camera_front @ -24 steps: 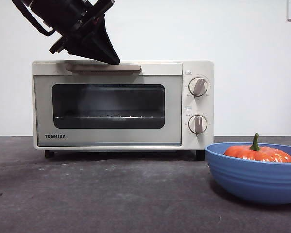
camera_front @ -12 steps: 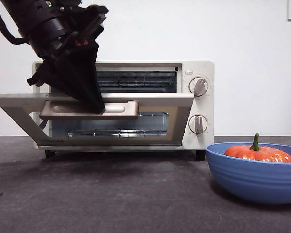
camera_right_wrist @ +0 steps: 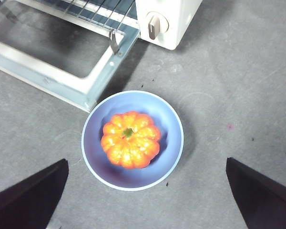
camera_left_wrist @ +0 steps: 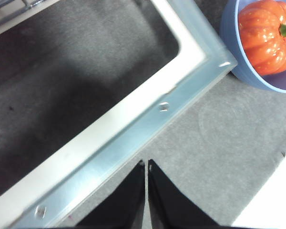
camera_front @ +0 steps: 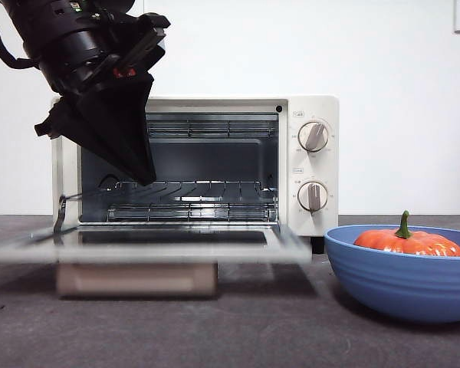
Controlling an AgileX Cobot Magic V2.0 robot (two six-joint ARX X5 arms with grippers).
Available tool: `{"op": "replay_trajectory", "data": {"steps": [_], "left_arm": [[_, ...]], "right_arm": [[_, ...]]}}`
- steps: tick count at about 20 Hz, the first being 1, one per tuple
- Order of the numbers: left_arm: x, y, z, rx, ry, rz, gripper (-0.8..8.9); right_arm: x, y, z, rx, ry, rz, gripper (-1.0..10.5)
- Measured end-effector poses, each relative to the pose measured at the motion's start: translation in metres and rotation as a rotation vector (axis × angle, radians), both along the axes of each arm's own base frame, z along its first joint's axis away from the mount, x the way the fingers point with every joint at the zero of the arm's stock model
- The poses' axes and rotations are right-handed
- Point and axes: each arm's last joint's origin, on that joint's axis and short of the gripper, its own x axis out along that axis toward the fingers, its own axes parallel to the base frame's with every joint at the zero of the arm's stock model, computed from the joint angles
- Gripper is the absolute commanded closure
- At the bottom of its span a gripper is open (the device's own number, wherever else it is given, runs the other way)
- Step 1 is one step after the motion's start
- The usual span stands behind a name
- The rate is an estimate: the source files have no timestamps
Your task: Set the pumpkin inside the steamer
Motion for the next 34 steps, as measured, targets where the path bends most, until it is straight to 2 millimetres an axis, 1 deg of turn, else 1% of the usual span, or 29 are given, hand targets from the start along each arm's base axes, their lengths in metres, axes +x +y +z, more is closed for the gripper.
{"op": "replay_trajectory", "data": {"steps": [2, 4, 7, 8, 9, 11, 13, 15, 17, 18, 21, 24, 27, 29, 34], "left_arm": [[-0.002, 0.001, 0.004, -0.010, -0.015, 0.002, 7.99], [-0.006, 0.006, 0.017, -0.038, -0.060, 0.007, 7.99], [-0.015, 0.024, 0.044, -0.103, -0.171, 0.046, 7.99], [-0.019, 0.032, 0.050, -0.118, -0.203, 0.062, 7.99], [-0.023, 0.038, 0.052, -0.124, -0.217, 0.074, 7.99], [-0.032, 0.051, 0.050, -0.125, -0.234, 0.104, 7.99], [-0.043, 0.064, 0.046, -0.125, -0.245, 0.134, 7.99], [-0.055, 0.073, 0.044, -0.132, -0.265, 0.150, 7.99], [-0.067, 0.081, 0.043, -0.143, -0.289, 0.160, 7.99], [-0.073, 0.084, 0.044, -0.151, -0.306, 0.162, 7.99], [-0.093, 0.092, 0.051, -0.180, -0.350, 0.159, 7.99], [-0.106, 0.098, 0.057, -0.196, -0.381, 0.159, 7.99], [-0.113, 0.100, 0.060, -0.204, -0.396, 0.159, 7.99], [-0.114, 0.101, 0.060, -0.205, -0.398, 0.159, 7.99], [-0.114, 0.101, 0.060, -0.202, -0.394, 0.159, 7.99]], "right_arm": [[0.005, 0.003, -0.003, -0.009, 0.025, -0.005, 4.0], [0.013, 0.006, -0.006, -0.024, 0.055, -0.013, 4.0], [0.030, 0.008, -0.012, -0.041, 0.091, -0.051, 4.0], [0.035, 0.008, -0.015, -0.046, 0.102, -0.070, 4.1], [0.040, 0.007, -0.016, -0.046, 0.112, -0.084, 4.1], [0.050, 0.004, -0.019, -0.012, 0.130, -0.094, 4.1], [0.060, 0.000, -0.025, 0.052, 0.146, -0.095, 4.4], [0.068, -0.005, -0.040, 0.092, 0.190, -0.106, 4.6], [0.073, -0.011, -0.059, 0.111, 0.244, -0.129, 4.7], [0.074, -0.013, -0.066, 0.128, 0.258, -0.136, 4.9], [0.079, -0.014, -0.080, 0.154, 0.278, -0.152, 5.7], [0.084, -0.013, -0.094, 0.146, 0.328, -0.163, 6.2], [0.092, -0.012, -0.104, 0.126, 0.361, -0.181, 6.4], [0.097, -0.012, -0.109, 0.115, 0.376, -0.191, 6.9], [0.107, -0.011, -0.124, 0.081, 0.431, -0.210, 7.0]]}}
